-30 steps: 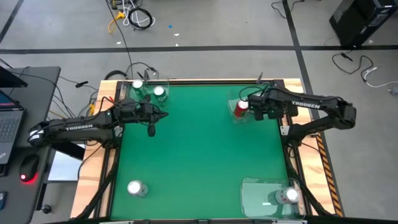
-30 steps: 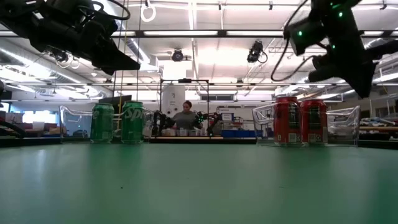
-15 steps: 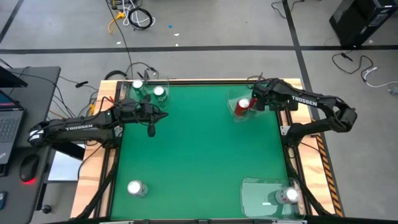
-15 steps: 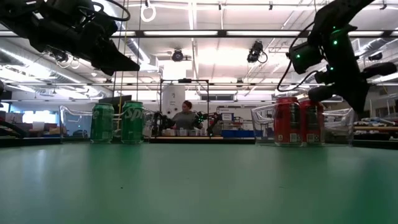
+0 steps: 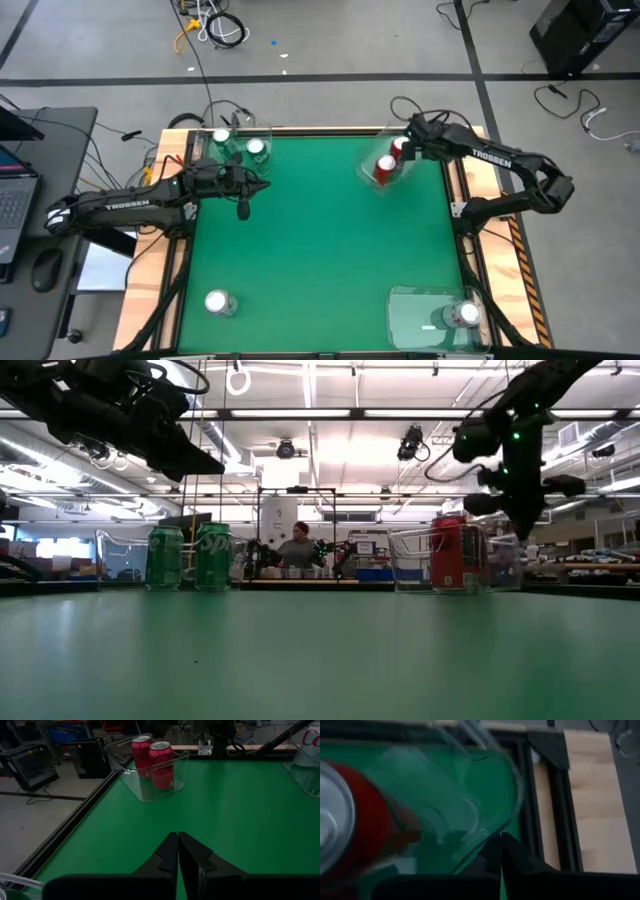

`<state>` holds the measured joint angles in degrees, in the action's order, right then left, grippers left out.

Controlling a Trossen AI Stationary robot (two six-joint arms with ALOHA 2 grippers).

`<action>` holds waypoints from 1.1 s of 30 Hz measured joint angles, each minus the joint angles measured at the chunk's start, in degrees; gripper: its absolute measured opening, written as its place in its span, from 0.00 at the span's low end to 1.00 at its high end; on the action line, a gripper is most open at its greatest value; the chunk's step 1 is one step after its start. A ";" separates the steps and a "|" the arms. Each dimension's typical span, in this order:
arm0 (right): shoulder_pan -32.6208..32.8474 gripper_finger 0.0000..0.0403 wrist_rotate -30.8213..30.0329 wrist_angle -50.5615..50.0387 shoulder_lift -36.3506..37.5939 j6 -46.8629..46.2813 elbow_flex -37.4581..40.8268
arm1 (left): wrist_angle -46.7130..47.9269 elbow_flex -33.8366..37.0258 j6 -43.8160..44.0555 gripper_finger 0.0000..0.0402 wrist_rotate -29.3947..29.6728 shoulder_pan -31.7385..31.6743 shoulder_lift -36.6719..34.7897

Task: Sort soda cans
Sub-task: Adjust the top right transparent bin

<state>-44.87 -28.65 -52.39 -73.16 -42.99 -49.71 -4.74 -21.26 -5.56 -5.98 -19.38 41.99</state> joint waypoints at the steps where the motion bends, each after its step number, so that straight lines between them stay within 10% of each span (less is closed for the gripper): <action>1: 0.30 0.01 0.09 -0.02 0.12 0.91 -1.36 | 0.02 0.00 0.01 0.05 0.00 0.00 -0.01; 16: 20.90 0.22 20.29 6.58 0.98 17.57 -13.27 | 0.05 0.00 -0.09 0.05 1.01 0.00 0.00; 33: 32.53 0.36 19.43 -1.53 -7.03 19.17 -13.20 | 0.25 0.00 -0.01 0.05 1.05 0.00 0.00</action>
<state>-12.34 -9.22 -53.92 -80.19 -23.81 -62.92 -4.49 -21.26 -5.56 -4.93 -19.38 41.99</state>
